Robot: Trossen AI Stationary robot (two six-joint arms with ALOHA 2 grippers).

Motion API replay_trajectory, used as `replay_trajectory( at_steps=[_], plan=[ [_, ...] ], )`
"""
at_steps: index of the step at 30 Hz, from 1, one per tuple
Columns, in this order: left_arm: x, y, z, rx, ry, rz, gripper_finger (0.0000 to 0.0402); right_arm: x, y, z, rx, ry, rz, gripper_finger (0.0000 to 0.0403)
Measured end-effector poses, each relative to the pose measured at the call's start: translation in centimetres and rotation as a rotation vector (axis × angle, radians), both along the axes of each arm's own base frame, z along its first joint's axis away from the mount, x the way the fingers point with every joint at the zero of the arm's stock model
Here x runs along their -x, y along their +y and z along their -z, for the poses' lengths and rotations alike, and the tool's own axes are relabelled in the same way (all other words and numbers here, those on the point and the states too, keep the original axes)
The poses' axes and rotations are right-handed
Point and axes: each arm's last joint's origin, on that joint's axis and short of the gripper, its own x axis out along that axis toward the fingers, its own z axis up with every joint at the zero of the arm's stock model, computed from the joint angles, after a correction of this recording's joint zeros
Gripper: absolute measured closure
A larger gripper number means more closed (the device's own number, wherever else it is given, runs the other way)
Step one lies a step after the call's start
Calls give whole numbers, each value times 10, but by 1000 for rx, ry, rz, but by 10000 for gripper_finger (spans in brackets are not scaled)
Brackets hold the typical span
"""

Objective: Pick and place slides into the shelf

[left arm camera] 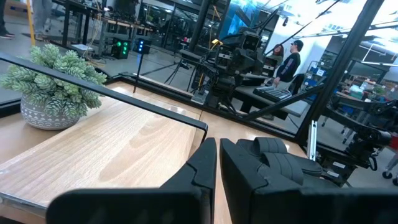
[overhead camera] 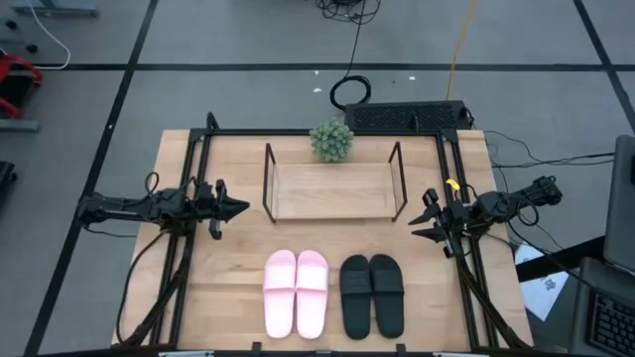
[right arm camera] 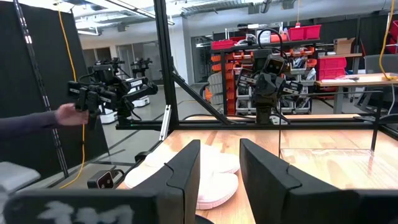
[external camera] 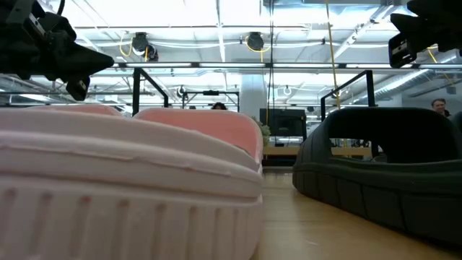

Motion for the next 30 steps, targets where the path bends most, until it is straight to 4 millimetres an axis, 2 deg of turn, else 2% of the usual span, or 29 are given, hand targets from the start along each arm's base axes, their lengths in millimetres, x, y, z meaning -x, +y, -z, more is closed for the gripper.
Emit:
replay_trajectory(
  at_steps=[20, 30],
  plan=[
    [0, 0, 0, 2, -2, 0, 376, 1, 0, -8, -30, -74, 0, 298],
    [0, 0, 0, 135, -13, 8, 376, 1, 1, -13, -69, -119, -38, 298]
  ],
)
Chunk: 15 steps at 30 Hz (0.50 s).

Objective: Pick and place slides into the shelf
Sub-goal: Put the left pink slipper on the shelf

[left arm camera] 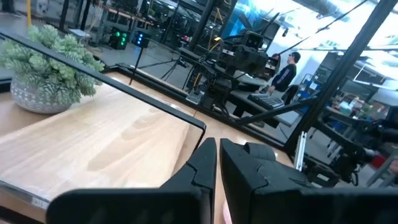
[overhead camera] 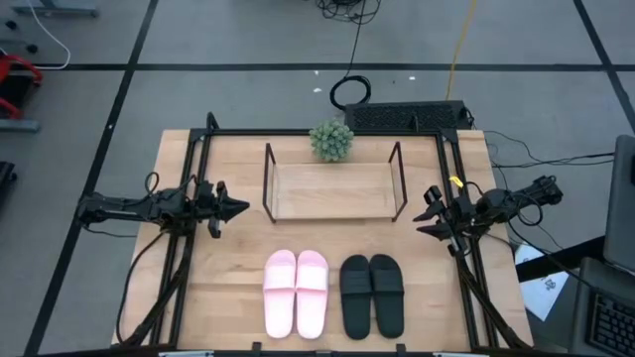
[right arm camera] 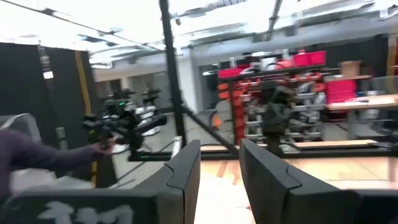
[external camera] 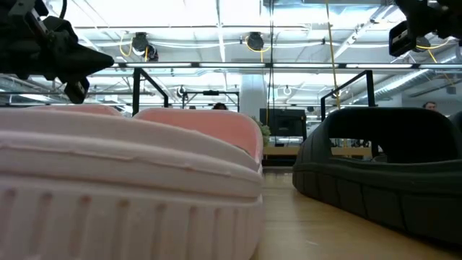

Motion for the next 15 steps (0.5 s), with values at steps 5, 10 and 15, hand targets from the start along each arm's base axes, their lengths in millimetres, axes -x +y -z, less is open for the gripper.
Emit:
replay_trajectory(
  at_steps=[5, 10, 15],
  plan=[
    [0, -1, 0, -12, 0, 48, 376, -2, 5, -6, 22, -65, -114, 298],
    [1, -3, -7, -1, -44, 105, 376, -10, 9, -7, 48, -64, -138, 298],
    [7, -7, -32, -44, -108, 189, 376, -19, 16, -5, 24, -33, -178, 298]
  ],
)
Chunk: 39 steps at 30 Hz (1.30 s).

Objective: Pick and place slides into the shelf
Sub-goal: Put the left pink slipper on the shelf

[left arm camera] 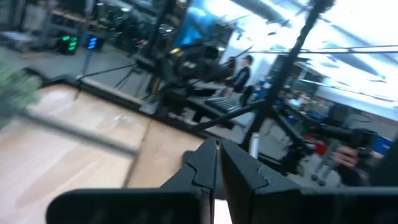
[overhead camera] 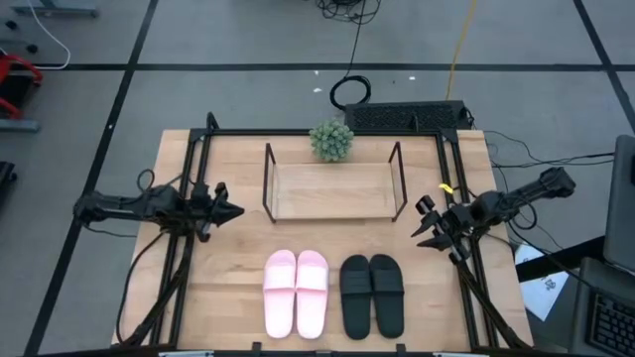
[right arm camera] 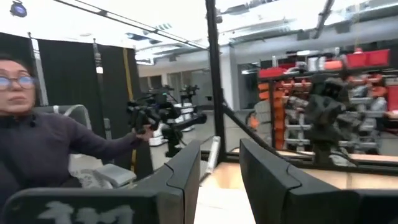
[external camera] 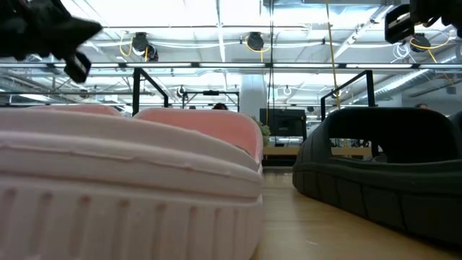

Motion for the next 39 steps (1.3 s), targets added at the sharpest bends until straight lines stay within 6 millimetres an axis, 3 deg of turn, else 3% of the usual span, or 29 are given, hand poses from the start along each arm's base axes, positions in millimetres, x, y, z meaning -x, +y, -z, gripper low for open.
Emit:
replay_trajectory(
  at_steps=[7, 11, 18, 23, 32, 39],
  plan=[
    [15, -7, -40, -8, 19, 107, 376, 3, 20, -13, 46, -196, -140, 298],
    [11, -14, -49, 13, 63, 140, 376, 4, 35, -28, 112, -228, -159, 298],
    [-11, -35, -50, 33, 226, 148, 376, -8, 77, -69, 218, 54, -10, 298],
    [-24, -59, -70, 9, 237, 162, 376, -13, 117, -87, 266, 192, 90, 298],
    [-39, -133, -103, -95, 291, 149, 376, -5, 185, -63, 212, 290, 208, 298],
    [-46, -184, -106, -121, 320, 74, 376, -4, 213, -35, 156, 310, 280, 298]
  ],
)
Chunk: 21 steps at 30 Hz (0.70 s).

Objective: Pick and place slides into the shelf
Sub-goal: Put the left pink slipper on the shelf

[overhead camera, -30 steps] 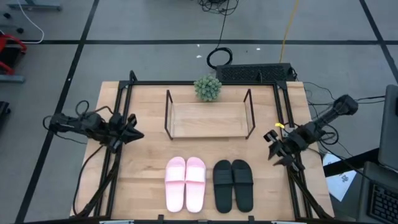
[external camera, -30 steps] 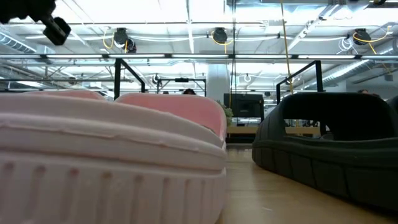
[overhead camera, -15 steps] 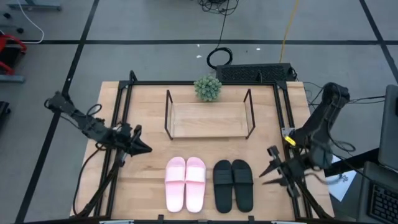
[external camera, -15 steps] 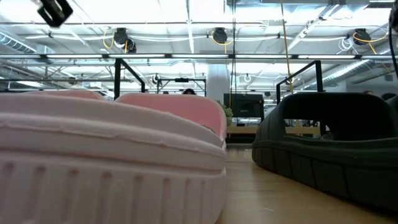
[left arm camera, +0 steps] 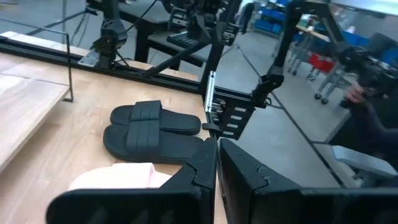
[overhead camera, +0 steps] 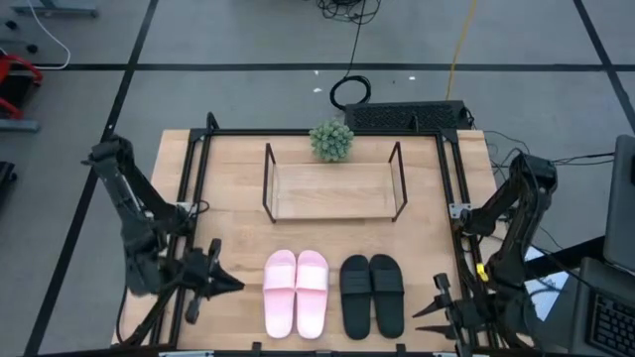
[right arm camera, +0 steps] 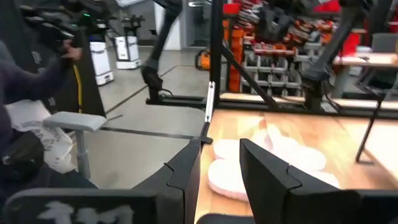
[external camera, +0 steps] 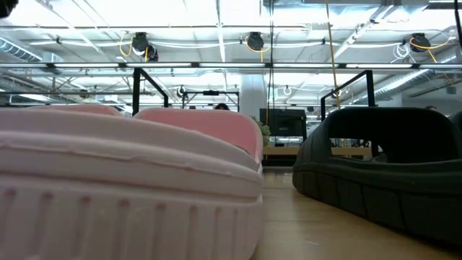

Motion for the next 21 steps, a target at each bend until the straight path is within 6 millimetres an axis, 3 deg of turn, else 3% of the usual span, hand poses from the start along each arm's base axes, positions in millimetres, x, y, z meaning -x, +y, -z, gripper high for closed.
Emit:
replay_trajectory(
  at_steps=[5, 11, 16, 21],
  plan=[
    [-11, -19, 10, -12, 33, -23, 376, -6, 8, 20, 3, 36, 17, 298],
    [-22, -19, 19, -42, 51, -60, 376, -15, 12, 36, 55, 55, 42, 298],
    [-24, -17, 19, -46, 52, -62, 376, -25, 7, 36, 73, 53, 74, 298],
    [-24, -17, 19, -62, 52, -58, 376, -31, 3, 33, -22, 60, 109, 298]
  ],
)
